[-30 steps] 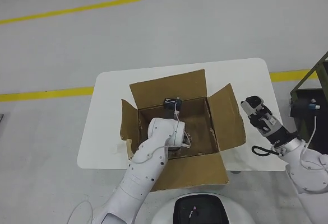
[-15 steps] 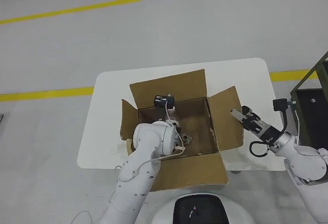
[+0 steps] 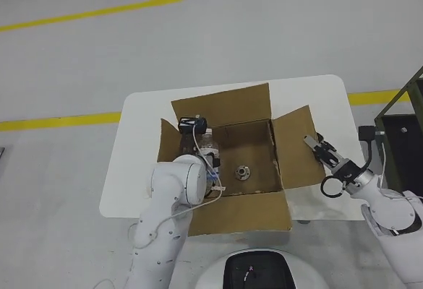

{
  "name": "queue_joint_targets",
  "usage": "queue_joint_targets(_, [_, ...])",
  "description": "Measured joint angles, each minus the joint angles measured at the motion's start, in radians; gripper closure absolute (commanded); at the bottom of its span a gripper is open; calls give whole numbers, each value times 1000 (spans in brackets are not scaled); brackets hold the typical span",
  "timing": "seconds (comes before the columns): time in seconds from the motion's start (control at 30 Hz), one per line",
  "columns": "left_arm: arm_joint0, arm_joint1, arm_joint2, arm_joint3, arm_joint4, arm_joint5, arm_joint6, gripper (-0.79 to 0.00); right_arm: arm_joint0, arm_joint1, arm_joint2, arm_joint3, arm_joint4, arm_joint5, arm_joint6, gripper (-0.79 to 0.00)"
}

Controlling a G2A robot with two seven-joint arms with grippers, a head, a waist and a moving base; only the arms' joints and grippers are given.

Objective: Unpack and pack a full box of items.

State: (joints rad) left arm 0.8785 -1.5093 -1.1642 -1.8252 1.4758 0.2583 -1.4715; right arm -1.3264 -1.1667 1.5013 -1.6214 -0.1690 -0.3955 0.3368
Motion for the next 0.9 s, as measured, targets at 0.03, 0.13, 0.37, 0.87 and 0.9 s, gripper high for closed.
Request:
queue_joint_targets(0.03, [0,0,-4,-7,3,0,-1,0,-2,-1,2,0,3,-5,-14,0])
queue_joint_targets(0.13, [1,1,-20,-28,13,2,-4,0,-8,-1,9,-2,0,-13,-48,0])
queue_joint_targets(0.37, [-1,4,-67,-70,42,-5,-11,0,-11,1,16,7,-21,4,-35,0])
queue_joint_targets(0.87, [11,20,-220,-213,133,-44,-40,0,-28,6,53,-45,-89,16,-65,-785])
queue_joint_targets(0.9, [14,21,-235,-223,142,-45,-42,0,-32,7,56,-52,-95,16,-70,-785])
